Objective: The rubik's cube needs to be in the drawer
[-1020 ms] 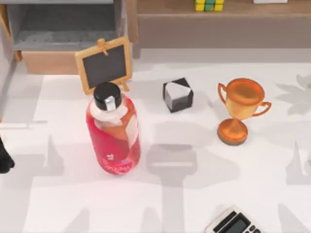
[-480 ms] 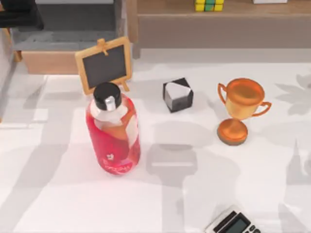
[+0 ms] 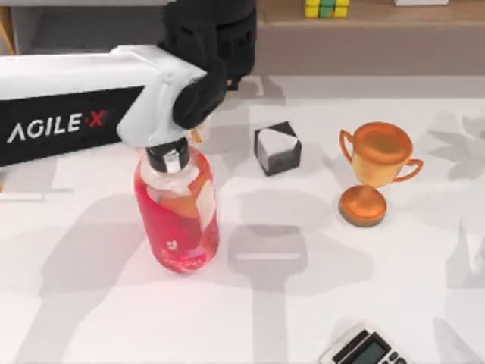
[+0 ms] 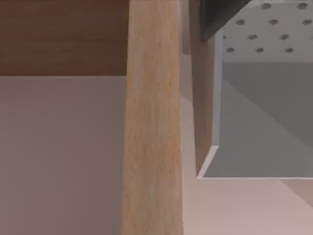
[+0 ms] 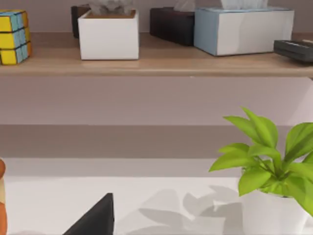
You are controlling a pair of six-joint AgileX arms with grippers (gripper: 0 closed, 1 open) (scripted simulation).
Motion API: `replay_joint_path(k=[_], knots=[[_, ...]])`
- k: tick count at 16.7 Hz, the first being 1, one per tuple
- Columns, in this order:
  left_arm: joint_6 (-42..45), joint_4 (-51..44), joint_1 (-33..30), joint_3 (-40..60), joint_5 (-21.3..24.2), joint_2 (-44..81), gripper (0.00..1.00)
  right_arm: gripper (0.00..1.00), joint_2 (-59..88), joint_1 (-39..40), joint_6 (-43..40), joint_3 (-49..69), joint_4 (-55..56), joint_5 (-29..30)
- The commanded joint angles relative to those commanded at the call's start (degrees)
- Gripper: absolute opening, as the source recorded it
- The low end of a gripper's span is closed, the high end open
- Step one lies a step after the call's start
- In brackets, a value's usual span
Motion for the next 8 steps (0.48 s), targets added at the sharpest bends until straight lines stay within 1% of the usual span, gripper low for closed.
replay_joint_path(k=[4, 8], knots=[[-0.17, 5.6, -6.16, 13.34, -5.86, 19.99, 1.0, 1.0, 0.0, 0.0, 0.0, 0.0, 0.0, 0.0], [-0.38, 8.81, -9.36, 21.02, -9.11, 30.48, 1.0, 1.0, 0.0, 0.0, 0.0, 0.0, 0.0, 0.0]])
